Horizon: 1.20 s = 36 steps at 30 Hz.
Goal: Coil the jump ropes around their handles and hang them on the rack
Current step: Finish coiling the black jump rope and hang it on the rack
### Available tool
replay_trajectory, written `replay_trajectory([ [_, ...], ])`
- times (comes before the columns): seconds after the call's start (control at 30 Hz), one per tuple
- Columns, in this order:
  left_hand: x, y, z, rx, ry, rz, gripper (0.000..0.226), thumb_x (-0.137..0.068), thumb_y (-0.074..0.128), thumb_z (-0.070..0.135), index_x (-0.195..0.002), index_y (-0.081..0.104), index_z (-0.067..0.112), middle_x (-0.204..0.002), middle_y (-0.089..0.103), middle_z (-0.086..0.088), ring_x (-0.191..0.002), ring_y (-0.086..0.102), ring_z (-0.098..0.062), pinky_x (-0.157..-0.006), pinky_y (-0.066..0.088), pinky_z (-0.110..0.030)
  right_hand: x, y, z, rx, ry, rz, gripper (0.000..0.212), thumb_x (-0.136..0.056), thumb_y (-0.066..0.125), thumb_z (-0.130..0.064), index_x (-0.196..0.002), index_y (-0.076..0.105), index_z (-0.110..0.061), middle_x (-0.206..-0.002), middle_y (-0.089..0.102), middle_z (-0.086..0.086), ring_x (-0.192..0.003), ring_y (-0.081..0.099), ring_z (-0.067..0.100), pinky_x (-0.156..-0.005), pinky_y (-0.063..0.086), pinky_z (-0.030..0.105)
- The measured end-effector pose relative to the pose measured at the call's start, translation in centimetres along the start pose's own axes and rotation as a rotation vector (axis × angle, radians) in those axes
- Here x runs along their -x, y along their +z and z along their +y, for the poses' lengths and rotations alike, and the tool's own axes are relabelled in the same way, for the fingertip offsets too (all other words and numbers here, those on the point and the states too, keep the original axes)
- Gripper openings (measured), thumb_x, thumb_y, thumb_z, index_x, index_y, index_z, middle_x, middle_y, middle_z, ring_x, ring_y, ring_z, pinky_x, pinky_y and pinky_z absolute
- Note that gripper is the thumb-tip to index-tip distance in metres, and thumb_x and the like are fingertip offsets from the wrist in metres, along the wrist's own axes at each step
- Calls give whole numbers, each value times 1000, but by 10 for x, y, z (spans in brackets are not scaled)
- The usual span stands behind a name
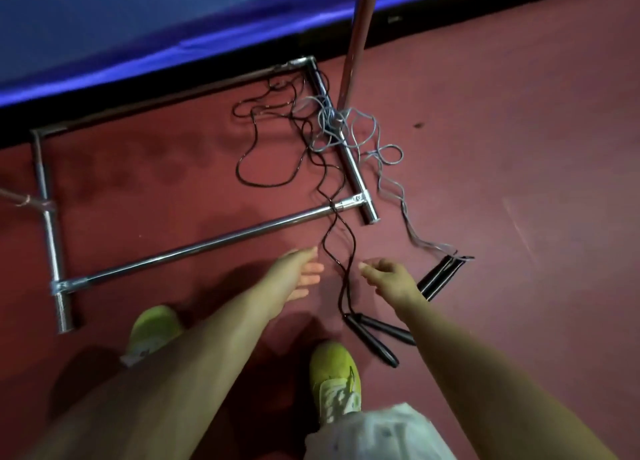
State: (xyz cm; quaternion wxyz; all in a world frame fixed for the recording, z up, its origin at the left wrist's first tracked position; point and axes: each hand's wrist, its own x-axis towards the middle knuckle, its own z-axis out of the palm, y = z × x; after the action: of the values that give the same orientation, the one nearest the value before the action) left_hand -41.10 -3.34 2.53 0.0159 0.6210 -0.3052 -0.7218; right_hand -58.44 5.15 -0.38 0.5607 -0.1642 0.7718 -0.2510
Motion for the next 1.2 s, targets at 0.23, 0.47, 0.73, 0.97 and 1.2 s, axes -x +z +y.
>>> replay_trajectory([
  [0.23,-36,-11,-50,-17,-122,-7,35,-98,44,37,-125,52,18,-104,64,0,-97,60,-19,-93,38,-35,-74,26,6,68,-29,91,82,-71,84,-28,-139,43,-7,-123,56,10,-111,57,23,-94,46,29],
  [0.47,-39,-32,-63,27,-139,25,34,-99,43,37,-124,54,17,-111,64,-4,-99,59,-20,-95,39,-36,-96,70,3,672,-70,7,36,-78,74,-38,-103,68,-13,-101,64,9,-97,61,28,-86,49,33],
  [0.73,-9,-51,-40,79,53,43,44,-100,33,40,-131,51,15,-134,55,-5,-129,45,-18,-105,26,-34,-22,86,-61,-126,-56,-283,33,-102,43,-25,-73,48,-9,-63,67,7,-52,66,15,-55,53,23],
  [0.97,93,-63,29,137,342,-150,101,-65,46,83,-128,51,4,-110,62,2,-82,62,4,-69,46,-9,89,87,-159,-557,-82,-487,36,-104,34,-28,-75,49,-12,-67,69,3,-65,71,17,-70,55,34],
  [1.2,198,-106,52,-234,652,-81,13,-81,64,30,-83,65,18,-85,64,-1,-82,57,-8,-85,41,-27,204,93,-241,-530,-287,-572,36,-104,31,-27,-75,48,-14,-71,69,3,-74,71,18,-86,48,36],
])
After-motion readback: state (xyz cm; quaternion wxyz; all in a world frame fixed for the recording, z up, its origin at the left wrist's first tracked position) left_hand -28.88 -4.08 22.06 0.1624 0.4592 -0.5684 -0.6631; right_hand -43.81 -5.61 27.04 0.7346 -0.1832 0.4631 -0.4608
